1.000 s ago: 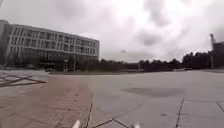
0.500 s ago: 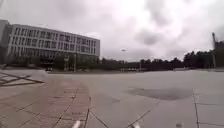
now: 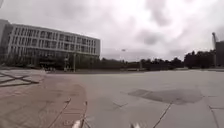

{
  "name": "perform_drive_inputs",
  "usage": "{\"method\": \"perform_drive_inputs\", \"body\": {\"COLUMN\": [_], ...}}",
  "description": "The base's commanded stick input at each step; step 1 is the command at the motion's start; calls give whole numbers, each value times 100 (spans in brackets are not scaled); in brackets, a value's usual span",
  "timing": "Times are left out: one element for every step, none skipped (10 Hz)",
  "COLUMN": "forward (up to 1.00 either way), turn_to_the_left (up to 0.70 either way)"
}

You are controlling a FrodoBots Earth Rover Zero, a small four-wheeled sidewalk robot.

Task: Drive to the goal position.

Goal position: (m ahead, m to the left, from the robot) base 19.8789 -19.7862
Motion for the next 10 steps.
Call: {"method": "perform_drive_inputs", "body": {"forward": [70, 70, 70, 70, 70, 70, 70, 70, 70, 70], "turn_to_the_left": [0, 0, 0, 0, -18, -34, -34, -34, -34, -34]}}
